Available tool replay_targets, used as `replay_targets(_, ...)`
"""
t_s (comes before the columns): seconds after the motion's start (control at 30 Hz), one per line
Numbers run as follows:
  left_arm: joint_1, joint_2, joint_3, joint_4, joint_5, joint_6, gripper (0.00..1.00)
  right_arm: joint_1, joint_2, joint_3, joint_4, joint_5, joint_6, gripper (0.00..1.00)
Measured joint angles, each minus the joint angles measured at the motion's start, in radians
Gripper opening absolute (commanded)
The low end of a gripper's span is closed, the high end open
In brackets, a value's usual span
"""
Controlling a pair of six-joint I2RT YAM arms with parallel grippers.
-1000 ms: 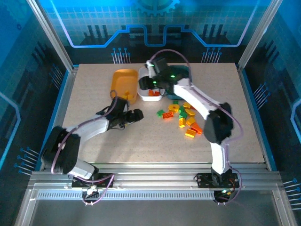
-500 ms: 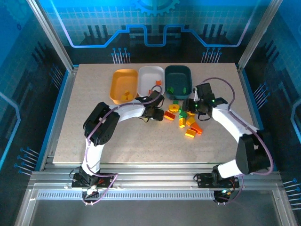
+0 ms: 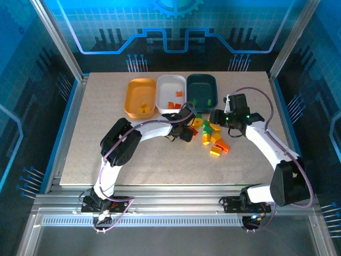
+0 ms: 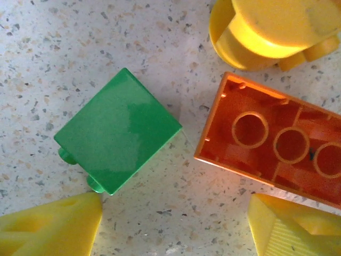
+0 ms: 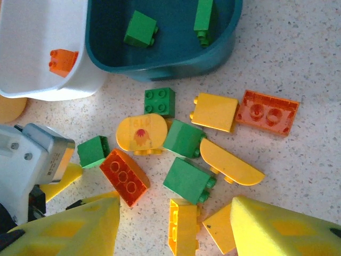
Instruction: Sort the legos into containers by color
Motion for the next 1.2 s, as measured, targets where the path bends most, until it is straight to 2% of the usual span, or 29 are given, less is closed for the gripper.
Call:
replay_targets(0.37, 0.049, 0.000, 0.020, -0.042, -0.053, 0.083, 0.82, -0.009, -0.022, -0.011, 0.000, -0.001, 0.000, 0.60)
replay_targets(0.53, 0.078, -0.002, 0.027, -0.001, -0.058, 0.156, 0.84, -0.009, -0.024, -0.014, 0.000, -0.004, 0.000, 0.60)
replay_targets(0.83, 0.110, 0.000, 0.035, 0.101, 0.009, 0.306, 0.80, -0.019, -0.024, -0.019, 0.001, -0.016, 0.000, 0.61)
replay_targets(1.2, 0.122, 0.004, 0.009, 0.159, 0.146, 0.342, 0.76, -0.022, -0.024, -0.019, 0.001, -0.023, 0.000, 0.61)
